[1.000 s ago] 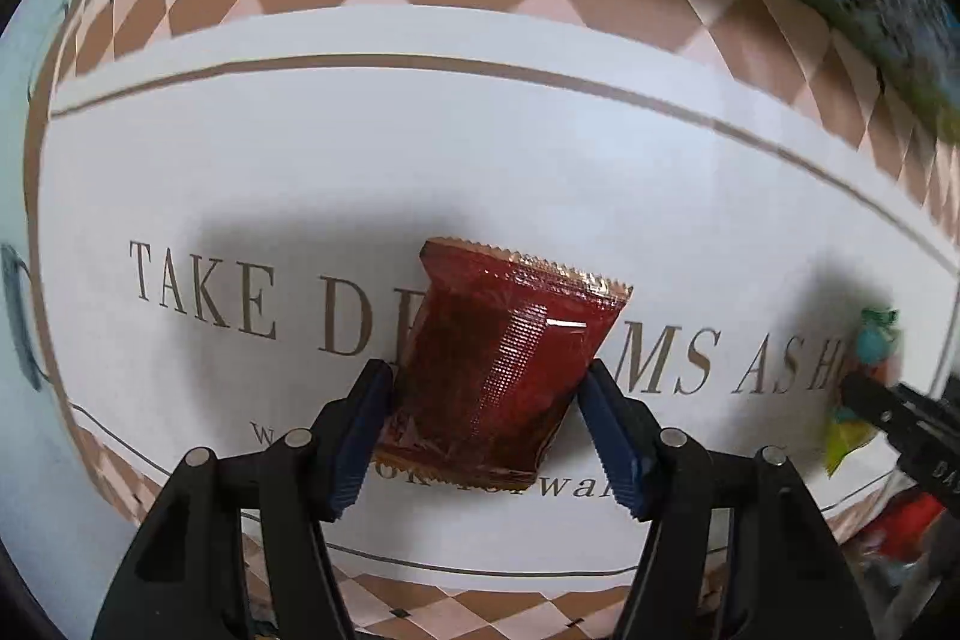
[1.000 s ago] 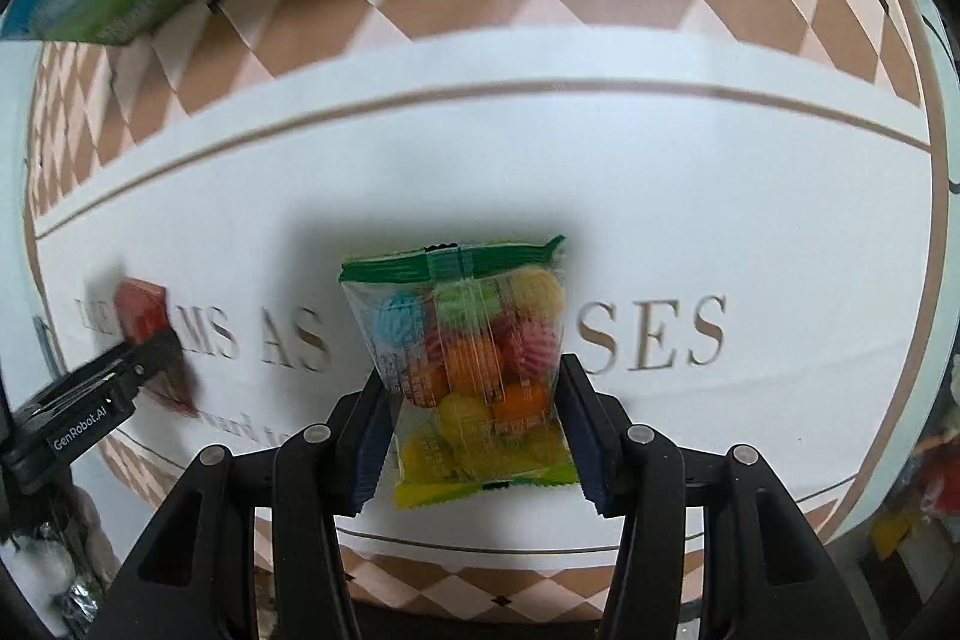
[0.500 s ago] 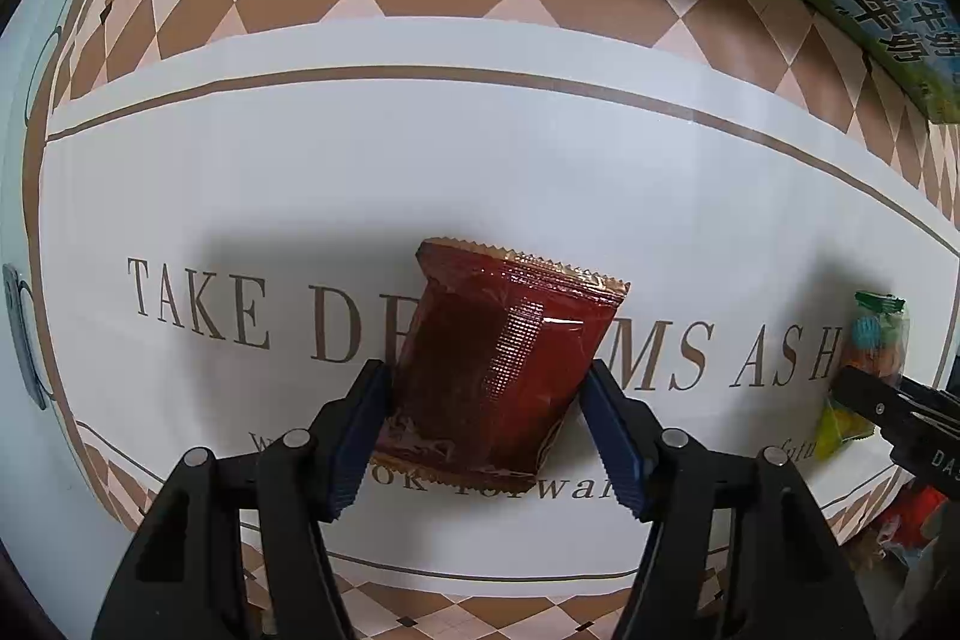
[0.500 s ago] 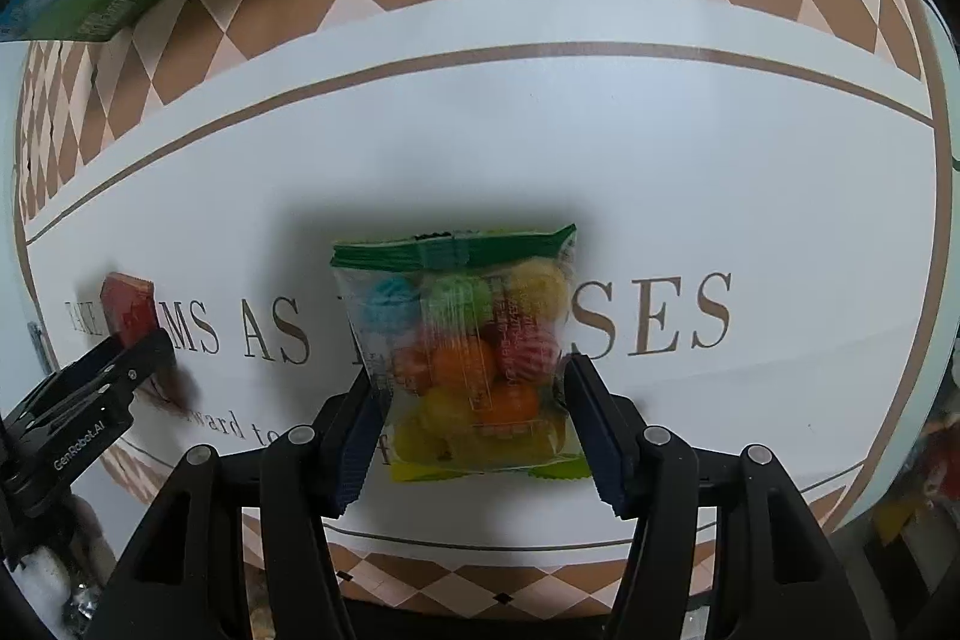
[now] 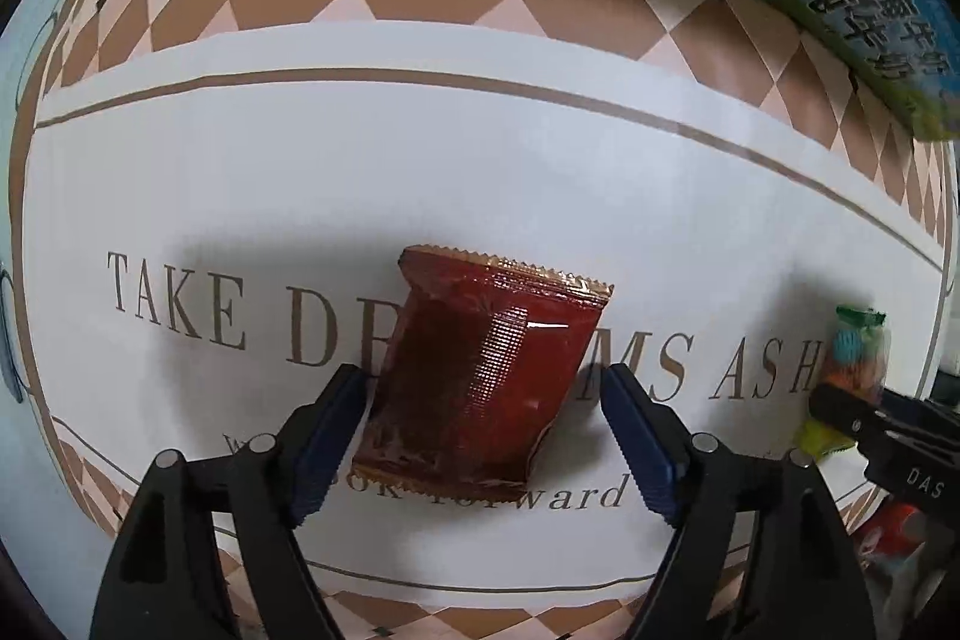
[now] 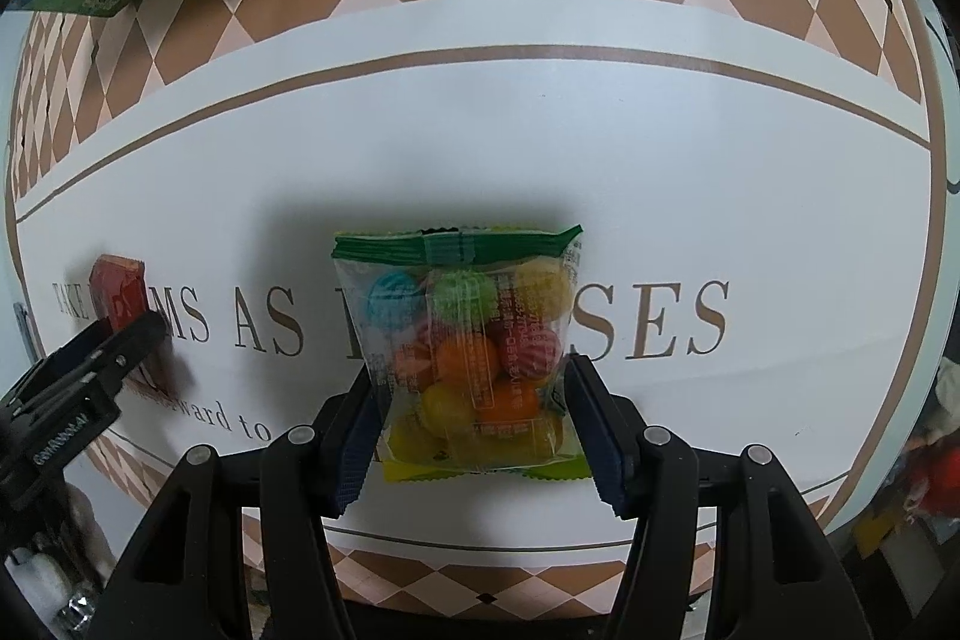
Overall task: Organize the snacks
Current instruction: 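Grasp the red sauce packet with left tool while right tool grasps the clear candy bag, then carry both held packs over the box and open both tools inside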
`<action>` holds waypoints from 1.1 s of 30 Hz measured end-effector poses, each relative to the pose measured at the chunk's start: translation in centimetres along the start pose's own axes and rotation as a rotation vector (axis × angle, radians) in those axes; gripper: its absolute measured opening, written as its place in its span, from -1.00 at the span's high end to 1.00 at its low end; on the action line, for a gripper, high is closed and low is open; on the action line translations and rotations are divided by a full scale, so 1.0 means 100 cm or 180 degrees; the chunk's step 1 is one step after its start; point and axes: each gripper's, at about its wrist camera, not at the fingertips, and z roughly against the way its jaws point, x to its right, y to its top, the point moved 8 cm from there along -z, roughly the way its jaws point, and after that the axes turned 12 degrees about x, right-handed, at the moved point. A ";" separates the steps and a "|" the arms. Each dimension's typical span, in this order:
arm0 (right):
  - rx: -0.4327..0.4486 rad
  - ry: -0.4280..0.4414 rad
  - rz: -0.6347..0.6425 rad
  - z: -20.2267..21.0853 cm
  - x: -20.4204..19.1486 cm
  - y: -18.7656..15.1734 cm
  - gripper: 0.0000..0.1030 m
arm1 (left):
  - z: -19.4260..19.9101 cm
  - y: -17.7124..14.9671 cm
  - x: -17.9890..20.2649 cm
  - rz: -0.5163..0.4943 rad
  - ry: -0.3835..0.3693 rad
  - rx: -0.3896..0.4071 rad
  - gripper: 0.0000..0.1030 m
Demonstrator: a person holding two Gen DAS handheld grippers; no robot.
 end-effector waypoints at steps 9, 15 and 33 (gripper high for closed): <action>0.0191 -0.0137 0.0232 0.007 -0.011 0.004 -0.07 | 0.002 -0.004 0.000 0.0068 0.0026 0.0017 -0.09; 0.0341 -0.0138 0.0464 0.014 -0.024 -0.004 -0.05 | 0.015 -0.010 0.016 0.0049 0.0038 0.0116 -0.08; 0.1113 0.0637 0.0188 0.164 -0.004 0.051 -0.05 | 0.177 0.099 0.118 -0.0078 -0.0726 0.0918 -0.08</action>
